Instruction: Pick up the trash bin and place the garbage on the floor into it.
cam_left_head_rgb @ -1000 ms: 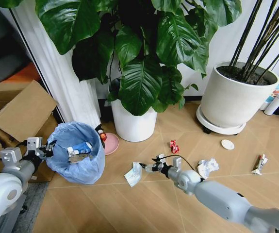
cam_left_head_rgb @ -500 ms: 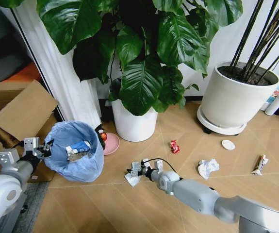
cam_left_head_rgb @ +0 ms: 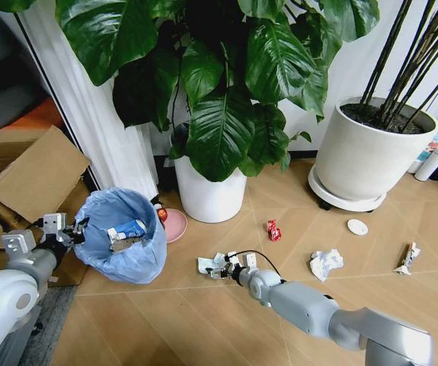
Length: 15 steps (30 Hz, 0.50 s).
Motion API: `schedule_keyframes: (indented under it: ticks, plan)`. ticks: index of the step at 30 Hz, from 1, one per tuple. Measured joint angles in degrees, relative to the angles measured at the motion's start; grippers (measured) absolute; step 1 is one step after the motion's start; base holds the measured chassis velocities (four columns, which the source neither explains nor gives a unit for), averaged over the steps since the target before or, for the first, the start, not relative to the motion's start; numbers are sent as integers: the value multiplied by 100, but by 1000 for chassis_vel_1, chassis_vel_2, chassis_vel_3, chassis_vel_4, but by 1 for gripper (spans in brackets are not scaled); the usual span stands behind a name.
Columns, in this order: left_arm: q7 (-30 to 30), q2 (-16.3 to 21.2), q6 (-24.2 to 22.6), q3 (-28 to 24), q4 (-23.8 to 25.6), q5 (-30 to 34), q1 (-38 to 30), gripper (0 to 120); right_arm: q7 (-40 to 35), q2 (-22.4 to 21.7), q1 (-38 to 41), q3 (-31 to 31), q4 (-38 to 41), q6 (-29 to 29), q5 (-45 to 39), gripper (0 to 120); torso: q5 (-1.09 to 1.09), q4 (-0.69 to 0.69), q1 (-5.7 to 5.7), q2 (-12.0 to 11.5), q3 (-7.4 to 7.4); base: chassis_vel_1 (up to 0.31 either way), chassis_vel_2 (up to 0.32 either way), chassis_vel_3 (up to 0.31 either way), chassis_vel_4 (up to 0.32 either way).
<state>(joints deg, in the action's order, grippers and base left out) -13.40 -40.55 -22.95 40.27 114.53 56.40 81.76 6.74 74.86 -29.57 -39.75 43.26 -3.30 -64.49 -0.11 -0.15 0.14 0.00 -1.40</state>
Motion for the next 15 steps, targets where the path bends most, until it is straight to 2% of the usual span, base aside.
schedule_keyframes:
  ticks: [1,4,5,8,9,12,13,15]
  plan:
    - [0,0,0,0,0,0,0,0,0,0,0,0,0,0,0,93,0,0,0,0,0,0,0,0,0]
    - [0,4,-2,-1,0,10,3,0,-39,45,25,7,-92,-7,19,81,-2,-1,0,1,1,0,0,0,0]
    - [0,4,-2,-1,0,10,3,0,-39,45,25,7,-92,-7,19,81,-2,-1,0,1,1,0,0,0,0]
    - [2,9,-3,13,-1,28,12,0,-43,74,56,3,-182,-32,26,65,-1,0,-1,1,1,0,0,0,0]
    - [2,9,-3,13,-1,28,12,0,-43,74,56,3,-182,-32,26,65,-1,0,-1,1,1,0,0,0,0]
    - [8,10,-3,16,-10,42,10,0,-68,86,82,-42,-235,-66,26,50,-2,-2,-1,2,2,0,0,0,0]
    - [8,10,-3,16,-10,42,10,0,-68,86,82,-42,-235,-66,26,50,-2,-2,-1,2,2,0,0,0,0]
    - [12,8,-3,16,-12,45,5,0,-98,86,86,-78,-240,-90,26,42,-1,-1,-1,2,2,0,0,0,0]
